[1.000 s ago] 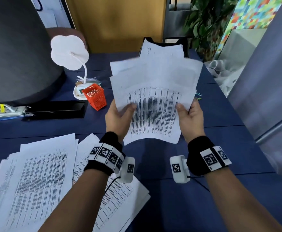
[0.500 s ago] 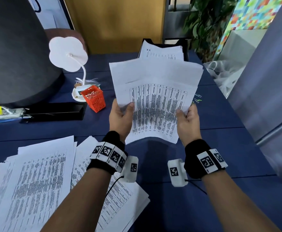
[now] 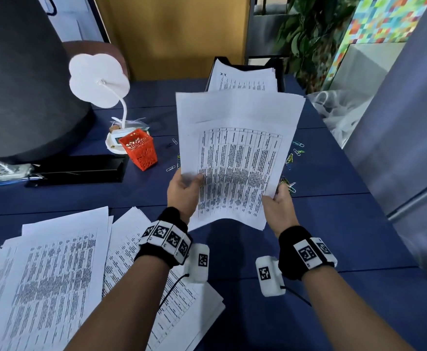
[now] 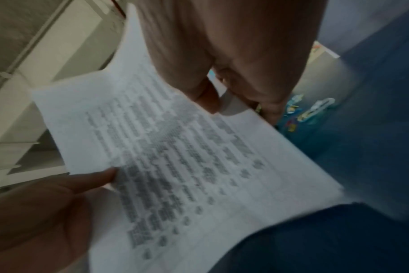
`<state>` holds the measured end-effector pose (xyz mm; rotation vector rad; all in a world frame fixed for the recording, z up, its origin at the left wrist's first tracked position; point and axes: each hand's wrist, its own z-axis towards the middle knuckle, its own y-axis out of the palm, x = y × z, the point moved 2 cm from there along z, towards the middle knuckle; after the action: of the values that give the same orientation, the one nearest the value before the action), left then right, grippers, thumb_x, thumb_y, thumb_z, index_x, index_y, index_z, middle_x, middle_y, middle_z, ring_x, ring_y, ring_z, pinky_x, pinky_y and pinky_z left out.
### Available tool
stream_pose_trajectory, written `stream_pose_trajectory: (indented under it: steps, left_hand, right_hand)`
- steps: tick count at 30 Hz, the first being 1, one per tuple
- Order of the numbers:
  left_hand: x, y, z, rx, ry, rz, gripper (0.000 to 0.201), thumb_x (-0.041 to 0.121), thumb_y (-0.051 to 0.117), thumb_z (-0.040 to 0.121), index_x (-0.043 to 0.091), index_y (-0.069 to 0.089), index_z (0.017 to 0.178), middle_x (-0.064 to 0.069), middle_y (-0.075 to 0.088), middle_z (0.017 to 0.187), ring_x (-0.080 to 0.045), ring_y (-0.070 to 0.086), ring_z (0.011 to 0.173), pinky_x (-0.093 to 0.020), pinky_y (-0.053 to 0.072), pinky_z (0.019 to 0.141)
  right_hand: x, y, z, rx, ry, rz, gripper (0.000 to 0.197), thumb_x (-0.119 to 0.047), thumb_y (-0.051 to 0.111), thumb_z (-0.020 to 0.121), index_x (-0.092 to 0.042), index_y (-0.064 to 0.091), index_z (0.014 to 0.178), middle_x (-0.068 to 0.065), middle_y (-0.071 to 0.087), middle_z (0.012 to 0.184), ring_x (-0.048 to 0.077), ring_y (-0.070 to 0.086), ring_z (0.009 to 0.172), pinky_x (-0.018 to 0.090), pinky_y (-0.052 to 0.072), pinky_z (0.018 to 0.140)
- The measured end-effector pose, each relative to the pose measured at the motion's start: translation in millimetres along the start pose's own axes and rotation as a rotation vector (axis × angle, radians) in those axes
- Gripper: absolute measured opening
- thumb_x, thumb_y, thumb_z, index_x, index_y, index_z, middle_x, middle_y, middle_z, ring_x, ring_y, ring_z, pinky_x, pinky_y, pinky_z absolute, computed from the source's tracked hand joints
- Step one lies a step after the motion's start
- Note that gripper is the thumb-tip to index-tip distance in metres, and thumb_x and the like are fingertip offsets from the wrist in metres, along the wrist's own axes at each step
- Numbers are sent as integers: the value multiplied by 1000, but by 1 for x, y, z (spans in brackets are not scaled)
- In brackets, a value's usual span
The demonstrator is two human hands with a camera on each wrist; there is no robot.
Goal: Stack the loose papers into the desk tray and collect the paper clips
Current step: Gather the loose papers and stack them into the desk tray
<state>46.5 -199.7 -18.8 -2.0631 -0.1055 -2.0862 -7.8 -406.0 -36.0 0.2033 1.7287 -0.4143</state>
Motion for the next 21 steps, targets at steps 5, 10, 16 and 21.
stream_pose_trajectory:
  steps: [5, 10, 16, 21]
  left_hand:
    - [-3, -5, 3, 4, -94, 160, 16, 11, 64, 87, 11, 58, 102, -1, 63, 90, -16, 59, 83, -28, 47, 81]
    - [-27, -4, -4, -70, -259, 374, 25, 21, 60, 91, 1, 49, 102, -9, 57, 93, -27, 55, 95, -31, 44, 81]
    - [-53, -3, -18, -121, -402, 422, 26, 18, 53, 93, 8, 41, 114, -6, 55, 94, -18, 51, 76, -26, 43, 68]
    - [-61, -3, -20, -167, -426, 426, 34, 20, 55, 88, 11, 48, 120, -3, 59, 103, -21, 57, 91, -31, 46, 79]
  right_hand:
    - [30, -7, 5, -11, 47, -25, 19, 1, 49, 93, -16, 57, 92, 2, 67, 93, 16, 61, 85, 32, 50, 83]
    - [56, -9, 5, -38, 170, -122, 18, 0, 46, 94, -11, 60, 96, 8, 66, 96, 21, 59, 85, 33, 49, 81]
    - [72, -15, -2, -35, 285, -165, 23, 3, 41, 92, -2, 62, 101, 10, 66, 94, 20, 57, 81, 27, 47, 66]
    - [73, -21, 5, 83, 338, -32, 24, 5, 41, 90, -6, 62, 93, 8, 66, 83, 17, 56, 63, 23, 49, 57]
